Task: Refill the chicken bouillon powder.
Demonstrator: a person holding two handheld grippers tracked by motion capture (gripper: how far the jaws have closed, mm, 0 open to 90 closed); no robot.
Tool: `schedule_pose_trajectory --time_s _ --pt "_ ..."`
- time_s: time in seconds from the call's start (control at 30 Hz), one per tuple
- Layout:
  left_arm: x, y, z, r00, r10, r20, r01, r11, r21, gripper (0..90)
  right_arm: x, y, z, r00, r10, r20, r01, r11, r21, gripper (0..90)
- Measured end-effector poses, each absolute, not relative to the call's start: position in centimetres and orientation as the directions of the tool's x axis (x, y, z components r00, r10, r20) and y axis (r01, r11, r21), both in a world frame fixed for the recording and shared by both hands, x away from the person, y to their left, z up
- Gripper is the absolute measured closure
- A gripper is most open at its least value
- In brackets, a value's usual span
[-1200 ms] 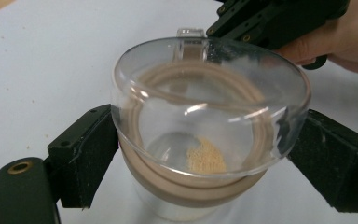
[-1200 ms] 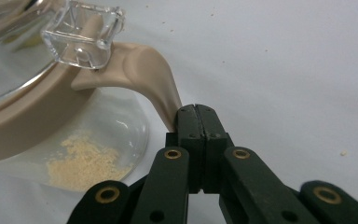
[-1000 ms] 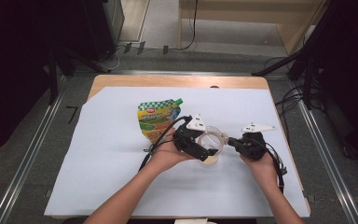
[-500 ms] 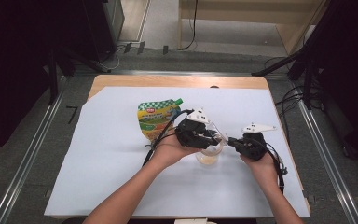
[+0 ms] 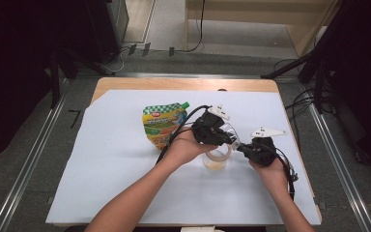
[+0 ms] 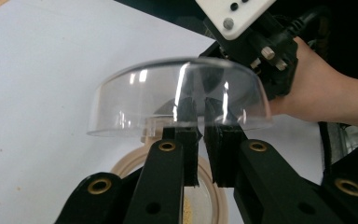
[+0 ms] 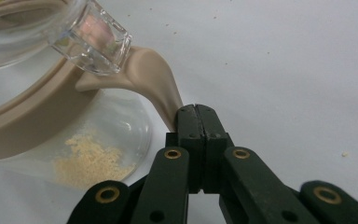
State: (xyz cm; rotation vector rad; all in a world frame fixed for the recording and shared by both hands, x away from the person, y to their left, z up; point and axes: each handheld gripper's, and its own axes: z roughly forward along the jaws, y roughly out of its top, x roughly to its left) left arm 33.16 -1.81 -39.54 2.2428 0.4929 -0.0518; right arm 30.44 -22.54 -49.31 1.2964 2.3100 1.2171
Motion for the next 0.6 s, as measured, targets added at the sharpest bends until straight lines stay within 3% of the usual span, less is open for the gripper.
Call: schedule_pose_trajectory --time_s 0.3,0.6 --pt "33.7 -2.9 -39.7 0.924 0.326 -0.2 0.365 -0.6 0.712 81.8 30.3 -22.8 -49.1 -0.59 0.784 0.192 0.593 0.261 0.762 90.0" --pt "33.4 -1.7 -39.6 0.927 0.305 -0.217 0.363 -0.591 0.721 73.3 29.7 -23.7 -48.7 -0.581 0.791 0.193 0.591 0.247 0.768 87.2"
